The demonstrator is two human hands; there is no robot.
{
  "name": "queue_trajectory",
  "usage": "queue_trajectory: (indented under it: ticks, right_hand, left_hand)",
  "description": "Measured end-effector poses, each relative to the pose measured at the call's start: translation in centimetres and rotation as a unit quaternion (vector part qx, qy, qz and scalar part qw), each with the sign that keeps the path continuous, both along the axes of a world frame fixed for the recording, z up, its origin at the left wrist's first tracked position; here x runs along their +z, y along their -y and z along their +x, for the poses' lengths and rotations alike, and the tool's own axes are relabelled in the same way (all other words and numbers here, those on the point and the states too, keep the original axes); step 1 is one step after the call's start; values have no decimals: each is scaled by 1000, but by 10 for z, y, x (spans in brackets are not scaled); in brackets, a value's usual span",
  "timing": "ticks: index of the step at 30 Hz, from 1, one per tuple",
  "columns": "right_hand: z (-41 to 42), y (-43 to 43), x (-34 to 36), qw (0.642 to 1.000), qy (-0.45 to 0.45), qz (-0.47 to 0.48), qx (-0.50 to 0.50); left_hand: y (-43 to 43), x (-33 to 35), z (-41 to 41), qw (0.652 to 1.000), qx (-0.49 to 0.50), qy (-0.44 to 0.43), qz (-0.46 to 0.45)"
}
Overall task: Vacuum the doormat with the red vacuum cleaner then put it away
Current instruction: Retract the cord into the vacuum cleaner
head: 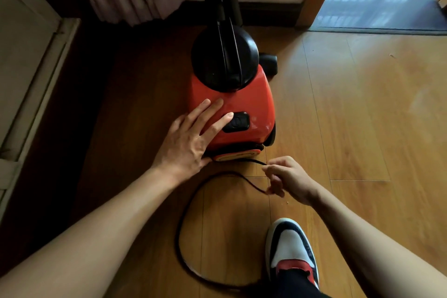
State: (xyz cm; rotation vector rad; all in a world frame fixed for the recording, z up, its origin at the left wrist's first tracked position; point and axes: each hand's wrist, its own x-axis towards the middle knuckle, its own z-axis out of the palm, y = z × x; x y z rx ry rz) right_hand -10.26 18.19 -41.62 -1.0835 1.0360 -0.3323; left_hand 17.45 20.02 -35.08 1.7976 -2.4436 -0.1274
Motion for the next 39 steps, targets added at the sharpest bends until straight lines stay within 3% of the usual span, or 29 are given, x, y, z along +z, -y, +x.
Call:
queue_trajectory:
  ticks: [6, 10, 16, 18, 20, 22, 26, 31, 35, 39]
  right_hand:
    - [-16, -3, -2, 997, 6, 41, -72]
    - [-14, 3, -3, 982, -1, 83, -171]
    - [-10, 4, 6, 910, 191, 236, -283]
    - [-8, 4, 8, 913, 154, 236, -295]
    - [-3, 6, 8, 936, 44, 214, -277]
    - [6, 9, 10, 936, -17, 216, -276]
    - [17, 12, 18, 900, 59, 250, -353]
    - [18, 2, 40, 915, 153, 204, -313]
    - [24, -2, 58, 957, 155, 89, -229]
    - [39, -14, 68, 974, 141, -18, -178]
  left_hand:
    - [0, 0, 0, 1000, 1, -5, -3]
    - [0, 0, 0, 1000, 4, -11, -2]
    - [1, 0, -1, 1000, 1, -17, -3]
    - [1, 0, -2, 1000, -1, -18, 0]
    - [0, -1, -1, 1000, -1, -20, 3]
    - [-1, -1, -1, 1000, -3, -23, 4]
    - [0, 0, -1, 1000, -2, -28, 9]
    - [1, 0, -1, 999, -5, -38, 7]
    - [1, -1, 0, 999, -10, -39, 1]
    - [0, 3, 1, 998, -18, -57, 19]
